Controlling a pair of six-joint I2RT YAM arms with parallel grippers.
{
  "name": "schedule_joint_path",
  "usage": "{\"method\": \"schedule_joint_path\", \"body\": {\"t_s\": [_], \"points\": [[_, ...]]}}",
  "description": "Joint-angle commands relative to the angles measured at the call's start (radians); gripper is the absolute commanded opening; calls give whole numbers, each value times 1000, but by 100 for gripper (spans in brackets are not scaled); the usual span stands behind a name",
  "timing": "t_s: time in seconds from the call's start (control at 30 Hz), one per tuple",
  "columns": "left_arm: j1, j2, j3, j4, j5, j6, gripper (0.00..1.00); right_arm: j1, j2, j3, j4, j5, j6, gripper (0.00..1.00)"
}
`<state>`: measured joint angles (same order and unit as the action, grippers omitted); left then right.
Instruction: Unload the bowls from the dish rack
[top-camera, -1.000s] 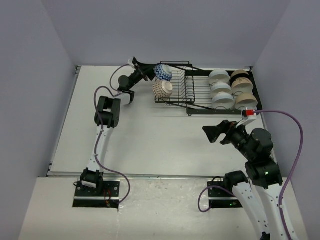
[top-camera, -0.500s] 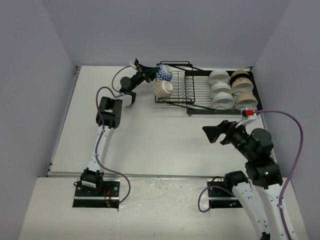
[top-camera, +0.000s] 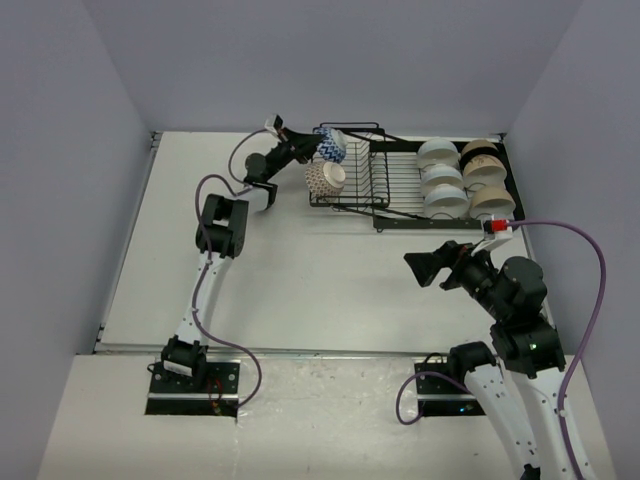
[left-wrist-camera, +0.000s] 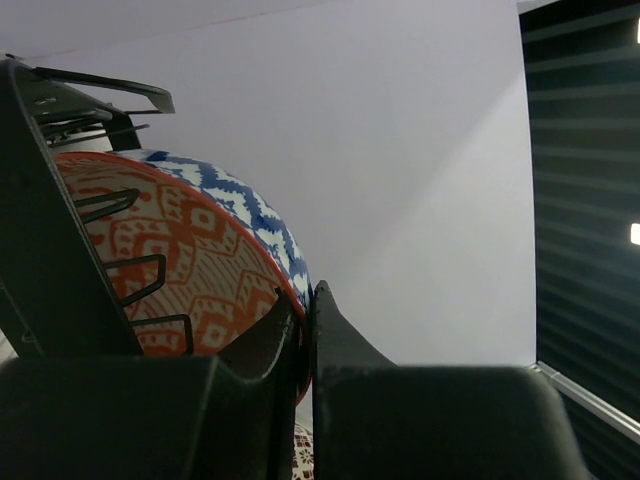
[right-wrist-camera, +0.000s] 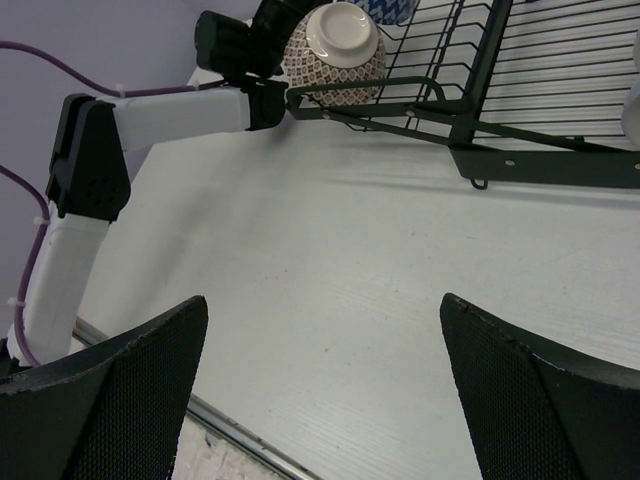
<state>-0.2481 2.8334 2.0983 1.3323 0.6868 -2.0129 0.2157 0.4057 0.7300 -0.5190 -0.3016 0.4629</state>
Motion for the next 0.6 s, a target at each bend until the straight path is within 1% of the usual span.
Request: {"method": "schedule_joint_path", "body": {"t_s": [0.0, 0.33, 0.53, 0.57], "points": [[6, -5, 45, 176, 14, -188, 0, -3, 5, 3, 36, -25, -13, 99], [7, -42, 146, 137, 23, -173, 0, -3, 1, 0, 37, -24, -12, 99], [9, -114, 155, 91, 63, -124, 0, -3, -1, 2, 36, -19, -12, 99], [10, -126, 154, 73, 75, -83, 0, -3, -1, 0, 36, -19, -12, 99]]}}
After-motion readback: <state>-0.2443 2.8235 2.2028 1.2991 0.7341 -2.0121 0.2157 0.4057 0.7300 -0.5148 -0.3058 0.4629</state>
